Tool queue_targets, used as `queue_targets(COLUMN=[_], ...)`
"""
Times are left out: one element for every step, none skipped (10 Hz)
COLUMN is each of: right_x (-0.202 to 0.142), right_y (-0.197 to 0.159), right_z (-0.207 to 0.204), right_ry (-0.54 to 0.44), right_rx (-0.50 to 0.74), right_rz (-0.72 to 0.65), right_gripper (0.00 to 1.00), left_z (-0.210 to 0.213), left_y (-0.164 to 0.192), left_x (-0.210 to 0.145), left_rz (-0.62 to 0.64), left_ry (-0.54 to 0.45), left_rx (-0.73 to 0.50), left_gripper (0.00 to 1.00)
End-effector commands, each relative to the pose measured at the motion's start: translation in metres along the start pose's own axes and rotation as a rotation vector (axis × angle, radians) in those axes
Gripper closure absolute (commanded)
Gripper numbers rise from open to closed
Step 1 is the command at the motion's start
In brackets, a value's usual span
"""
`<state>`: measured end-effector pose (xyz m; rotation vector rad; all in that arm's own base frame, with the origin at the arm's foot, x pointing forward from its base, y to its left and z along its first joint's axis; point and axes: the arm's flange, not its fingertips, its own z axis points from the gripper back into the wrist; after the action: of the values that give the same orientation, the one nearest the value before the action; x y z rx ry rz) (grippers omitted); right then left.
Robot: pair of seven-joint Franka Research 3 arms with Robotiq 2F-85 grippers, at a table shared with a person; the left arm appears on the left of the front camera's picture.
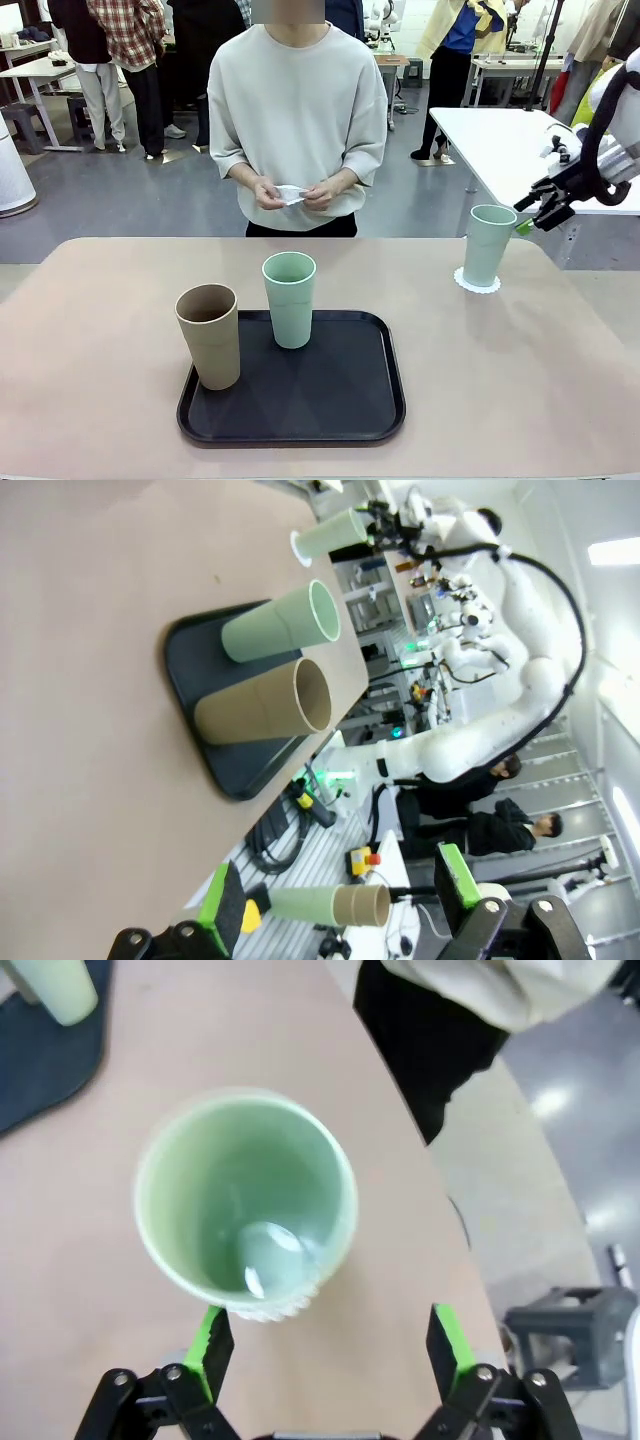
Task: Place coasters on the table and set cups on them.
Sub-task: Pick up one Reusable plastic cup and place it on a coaster set by the human.
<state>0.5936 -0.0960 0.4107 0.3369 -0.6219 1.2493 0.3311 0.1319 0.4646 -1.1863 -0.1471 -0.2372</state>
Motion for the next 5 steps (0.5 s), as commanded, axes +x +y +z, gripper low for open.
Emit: queue_targets(right_x=[0.046, 0.066, 0.077, 0.084, 0.091], right_y=[0.083, 0.121, 0.148, 0.167, 0.175], right_z=[0.006, 0.007, 0.008, 0.014, 0.016], right_ry=[0.079, 0.11, 0.148, 0.186, 0.201], right_rx=[-0.021, -0.037, -0.055, -0.099, -0.142], right_rz=[0.056, 0.156, 0.238, 0.293, 0.304], right_gripper=[0.0, 0.0, 0.0, 0.0, 0.0], left_z=[0.002, 0.002, 0.002, 0.002, 0.002], left_y=[-0.001, -0.001, -0.001, -0.001, -0.001], left_x=[-0.001, -0.001, -0.001, -0.001, -0.001], left_rz=[-0.006, -0.006, -0.006, -0.006, -0.006], left_ry=[-0.005, -0.005, -0.005, -0.005, -0.005], left_rx=[-0.012, -0.012, -0.012, -0.012, -0.012], left_gripper=[0.0, 0.0, 0.0, 0.0, 0.0])
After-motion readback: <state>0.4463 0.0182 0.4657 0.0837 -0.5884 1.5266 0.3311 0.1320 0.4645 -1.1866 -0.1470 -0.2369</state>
